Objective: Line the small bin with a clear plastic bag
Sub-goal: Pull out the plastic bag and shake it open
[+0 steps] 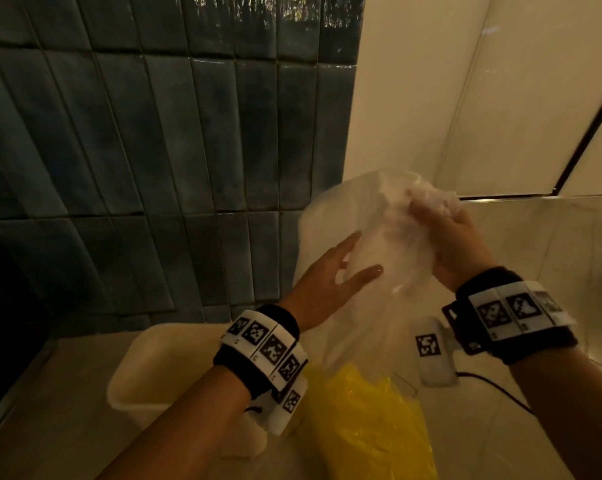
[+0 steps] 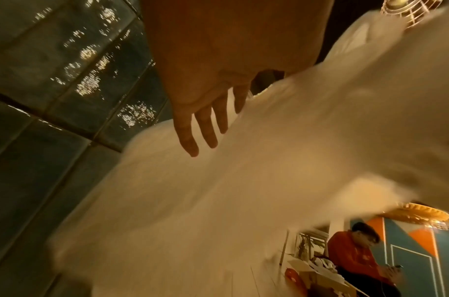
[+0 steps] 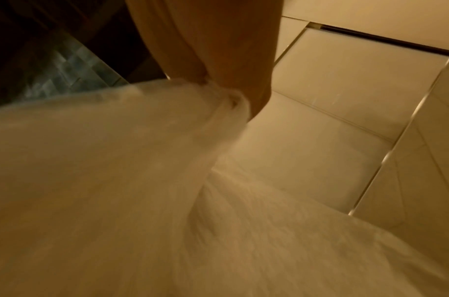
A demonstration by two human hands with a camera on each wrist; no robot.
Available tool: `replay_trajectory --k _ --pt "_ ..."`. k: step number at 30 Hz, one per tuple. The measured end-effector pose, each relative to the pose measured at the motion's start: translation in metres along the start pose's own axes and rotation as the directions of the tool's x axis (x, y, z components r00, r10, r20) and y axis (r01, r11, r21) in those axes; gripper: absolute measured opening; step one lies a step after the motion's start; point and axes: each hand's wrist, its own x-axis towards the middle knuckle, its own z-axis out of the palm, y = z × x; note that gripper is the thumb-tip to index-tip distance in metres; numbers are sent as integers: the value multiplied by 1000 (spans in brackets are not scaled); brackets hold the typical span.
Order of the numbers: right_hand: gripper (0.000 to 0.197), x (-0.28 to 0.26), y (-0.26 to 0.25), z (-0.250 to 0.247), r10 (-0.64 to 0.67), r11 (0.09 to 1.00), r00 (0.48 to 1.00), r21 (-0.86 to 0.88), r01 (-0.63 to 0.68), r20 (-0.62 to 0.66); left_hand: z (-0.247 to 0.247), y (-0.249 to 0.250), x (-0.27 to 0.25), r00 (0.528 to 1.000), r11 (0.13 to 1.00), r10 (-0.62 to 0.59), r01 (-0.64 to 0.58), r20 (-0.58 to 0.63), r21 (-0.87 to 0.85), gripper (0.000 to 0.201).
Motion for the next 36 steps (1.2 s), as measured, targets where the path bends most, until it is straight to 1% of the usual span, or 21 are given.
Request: replay_trajectory --k 2,3,5,7,9,10,12,14,15,17,18,19,21,22,23,25,26,28,31,33,36 --pt "17 10 -11 -5 -42 997 998 56 45 -53 -9 -2 -9 999 995 -12 17 47 -96 69" --pt "14 14 -16 -6 -60 995 994 80 67 -87 -13 -4 -12 997 988 19 -7 74 -157 76" --pt "21 21 -24 -7 -71 990 985 106 88 -157 -18 -3 -18 992 976 74 -51 102 -213 89" --pt "31 22 -28 -3 -38 994 977 91 58 -209 -17 4 -21 992 985 95 -81 84 -155 92" --pt "35 21 -26 3 28 997 966 78 -8 -259 -14 14 -21 996 995 85 -86 -19 -41 85" --pt "41 17 -24 9 59 994 973 98 -38 -224 -12 18 -20 993 996 82 -84 -90 -13 77" --pt "59 7 -20 23 107 986 990 136 -94 -90 -11 17 -17 968 994 98 -106 -233 -21 48" --pt "69 -11 -14 37 143 989 989 37 -145 36 -11 13 -14 932 991 95 -123 -349 -58 25" --pt "69 -22 -10 44 154 987 983 -58 -149 100 -12 11 -14 914 988 77 -122 -399 -90 21" --pt "70 -44 0 54 132 970 961 -231 -74 243 -15 9 -11 877 984 42 -120 -479 -132 29" --pt "71 -54 5 57 115 962 939 -273 -25 323 -15 10 -11 862 985 39 -119 -505 -128 31" --pt "74 -62 11 61 107 956 917 -292 11 383 -17 10 -10 849 986 42 -121 -526 -117 26" --pt "85 -69 22 60 87 940 898 -334 69 431 -18 13 -10 833 982 50 -142 -552 -126 11" --pt "83 -69 26 58 68 922 901 -373 108 429 -19 14 -11 833 975 42 -155 -552 -159 8" --pt "72 -69 28 58 38 898 908 -413 153 418 -19 16 -12 837 967 36 -167 -547 -191 9" --pt "40 -65 29 54 -36 844 938 -492 213 345 -23 16 -12 825 963 54 -192 -563 -188 20" --pt "32 -61 30 50 -72 828 953 -516 221 293 -25 17 -13 821 966 66 -196 -567 -171 24" --pt "30 -53 27 43 -98 850 977 -495 180 188 -33 14 -12 822 963 86 -214 -563 -165 22" --pt "26 -39 14 31 -90 916 992 -383 116 86 -50 11 -12 824 961 69 -205 -562 -183 14" --pt "28 -27 6 16 -109 918 994 -379 112 30 -67 11 -12 808 965 35 -181 -589 -191 11" --pt "28 -8 -7 -12 -151 909 982 -407 91 -116 -103 13 -11 793 969 18 -165 -609 -186 10"
